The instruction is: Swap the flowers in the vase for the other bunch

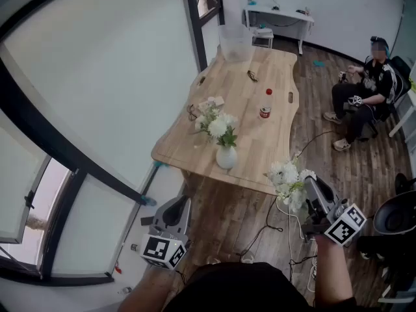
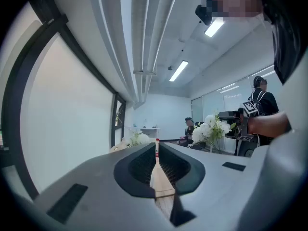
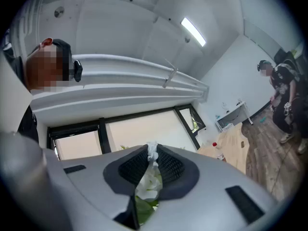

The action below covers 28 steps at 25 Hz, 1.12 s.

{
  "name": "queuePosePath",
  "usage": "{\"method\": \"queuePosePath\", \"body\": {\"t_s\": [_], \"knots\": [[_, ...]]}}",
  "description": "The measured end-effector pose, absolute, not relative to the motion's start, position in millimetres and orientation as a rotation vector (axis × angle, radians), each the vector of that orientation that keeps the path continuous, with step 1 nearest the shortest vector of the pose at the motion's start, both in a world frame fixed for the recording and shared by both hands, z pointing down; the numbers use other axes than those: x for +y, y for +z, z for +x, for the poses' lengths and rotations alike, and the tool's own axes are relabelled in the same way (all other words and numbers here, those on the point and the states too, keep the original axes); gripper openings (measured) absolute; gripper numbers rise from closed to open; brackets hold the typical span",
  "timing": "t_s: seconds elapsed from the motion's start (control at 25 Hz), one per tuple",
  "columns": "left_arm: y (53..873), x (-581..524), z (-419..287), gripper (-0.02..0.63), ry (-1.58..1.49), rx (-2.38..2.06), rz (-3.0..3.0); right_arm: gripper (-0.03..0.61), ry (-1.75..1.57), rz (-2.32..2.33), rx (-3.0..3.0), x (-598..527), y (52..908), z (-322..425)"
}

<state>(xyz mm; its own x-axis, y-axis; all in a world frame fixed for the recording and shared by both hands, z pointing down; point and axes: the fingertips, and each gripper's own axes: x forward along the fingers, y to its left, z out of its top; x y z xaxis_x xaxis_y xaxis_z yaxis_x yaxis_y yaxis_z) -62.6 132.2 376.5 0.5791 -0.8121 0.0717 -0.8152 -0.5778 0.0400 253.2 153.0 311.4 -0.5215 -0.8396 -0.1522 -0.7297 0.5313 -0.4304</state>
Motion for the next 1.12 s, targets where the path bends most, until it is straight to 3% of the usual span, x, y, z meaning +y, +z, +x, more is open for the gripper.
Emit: {"method": "queuePosePath", "body": {"t_s": [0.92, 1.12], "knots": [[346.6, 114.0, 15.2, 0.026, 0.045, -1.544, 2.747, 0.072, -0.472, -1.135, 2.483, 132.3, 320.6, 300.9], [356.3, 80.1, 16.1, 0.081, 0.056, -1.494, 2.766, 0.072, -0.478, -1.166, 2.463, 115.2, 320.4, 300.3]]}}
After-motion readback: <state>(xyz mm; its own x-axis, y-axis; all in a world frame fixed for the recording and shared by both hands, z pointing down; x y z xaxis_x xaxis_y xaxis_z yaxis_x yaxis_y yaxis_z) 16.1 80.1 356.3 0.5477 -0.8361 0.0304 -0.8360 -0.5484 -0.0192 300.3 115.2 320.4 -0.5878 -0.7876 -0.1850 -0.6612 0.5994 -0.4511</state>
